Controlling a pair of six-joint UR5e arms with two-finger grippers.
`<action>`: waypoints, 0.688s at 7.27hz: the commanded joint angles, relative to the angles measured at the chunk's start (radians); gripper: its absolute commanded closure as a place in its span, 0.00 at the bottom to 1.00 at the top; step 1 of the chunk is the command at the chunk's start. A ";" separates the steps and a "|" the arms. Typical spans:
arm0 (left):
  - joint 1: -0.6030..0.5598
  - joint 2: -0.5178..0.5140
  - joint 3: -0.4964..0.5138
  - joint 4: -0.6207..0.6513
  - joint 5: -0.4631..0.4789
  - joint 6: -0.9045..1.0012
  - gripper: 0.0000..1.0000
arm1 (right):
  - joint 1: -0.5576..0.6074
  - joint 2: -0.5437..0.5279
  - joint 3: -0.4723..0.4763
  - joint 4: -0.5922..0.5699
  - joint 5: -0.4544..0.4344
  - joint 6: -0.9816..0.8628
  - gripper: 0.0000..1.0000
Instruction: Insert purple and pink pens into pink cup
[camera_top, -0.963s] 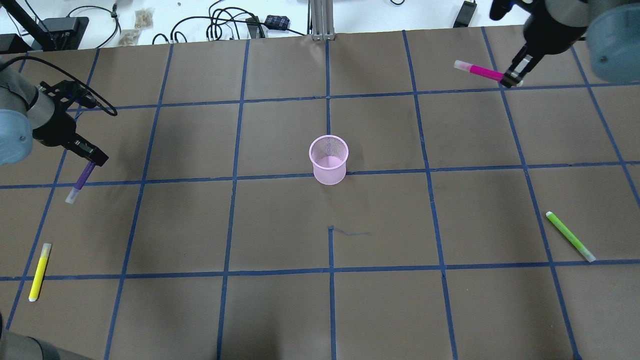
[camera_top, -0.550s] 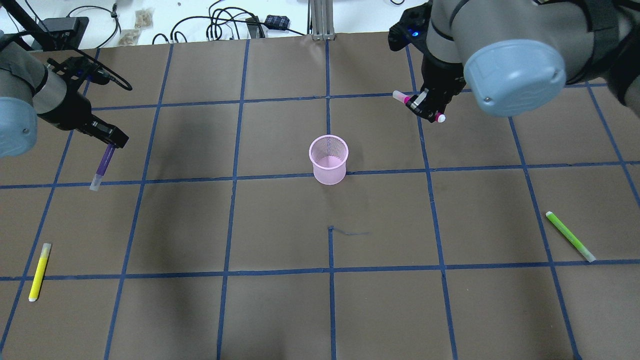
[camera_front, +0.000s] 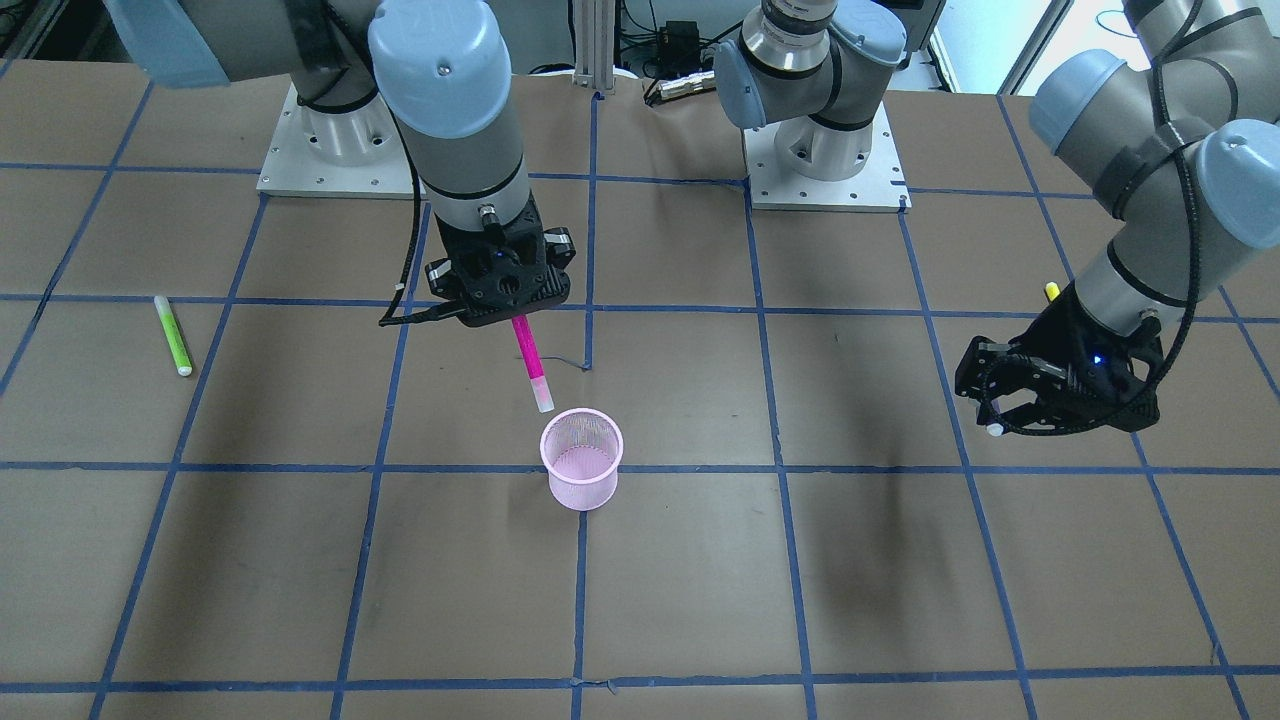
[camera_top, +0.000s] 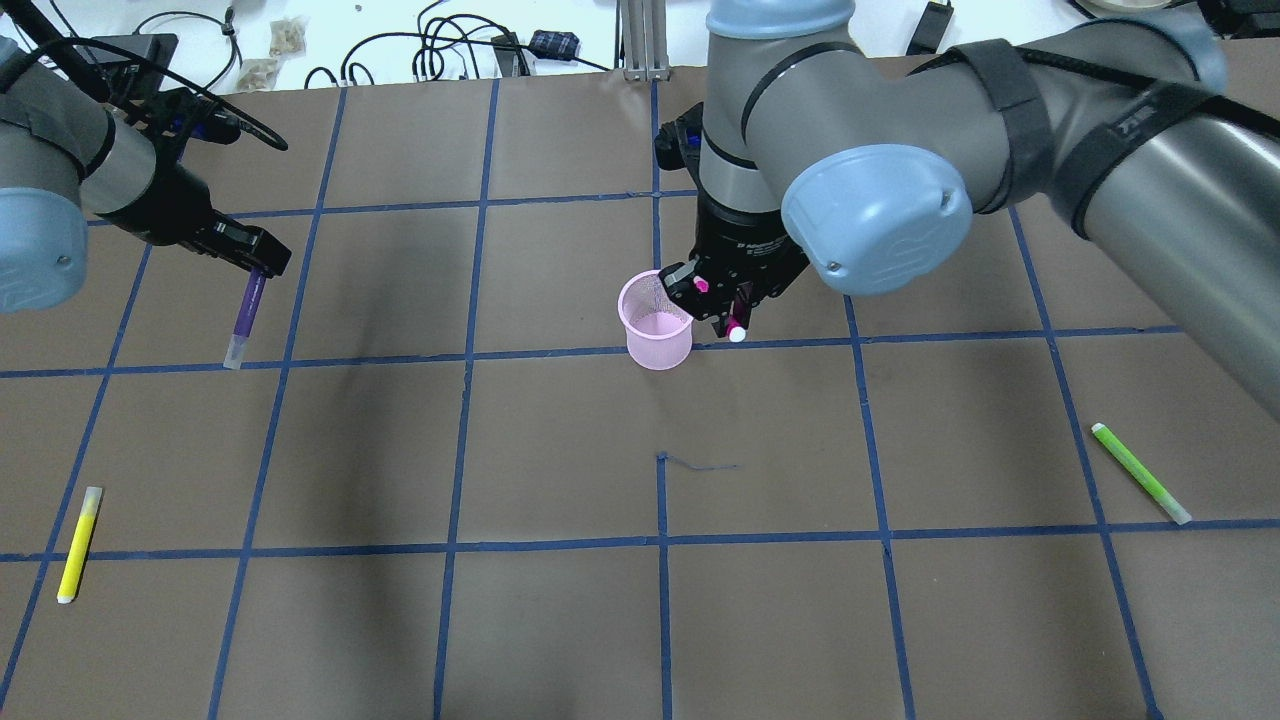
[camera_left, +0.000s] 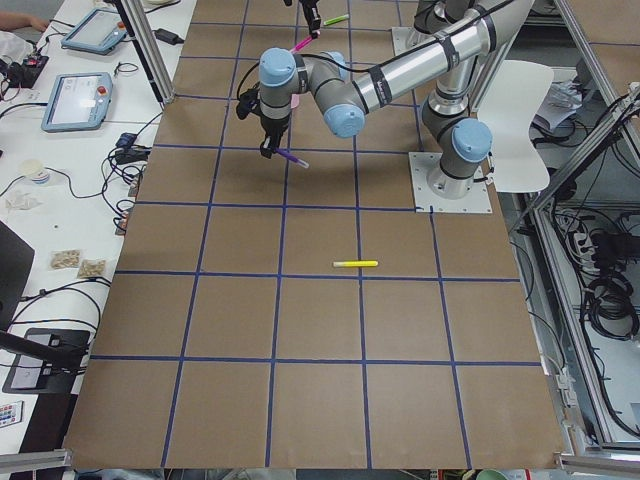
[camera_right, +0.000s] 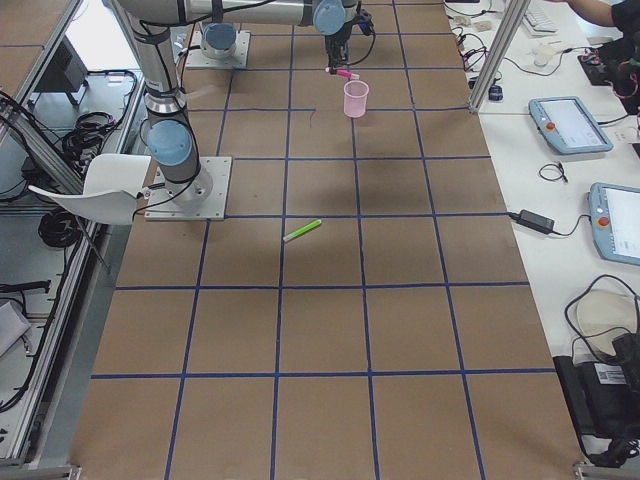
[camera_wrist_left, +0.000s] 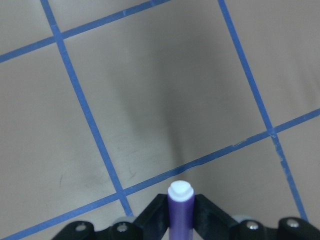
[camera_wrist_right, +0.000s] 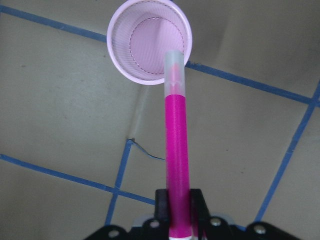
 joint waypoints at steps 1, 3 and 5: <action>-0.048 0.013 0.005 0.000 -0.038 -0.067 1.00 | 0.018 0.083 -0.045 0.005 0.053 0.047 1.00; -0.048 0.016 0.005 0.000 -0.077 -0.069 1.00 | 0.018 0.152 -0.144 0.056 0.047 0.025 1.00; -0.049 0.018 0.005 0.000 -0.077 -0.069 1.00 | 0.006 0.178 -0.217 0.154 -0.014 -0.036 1.00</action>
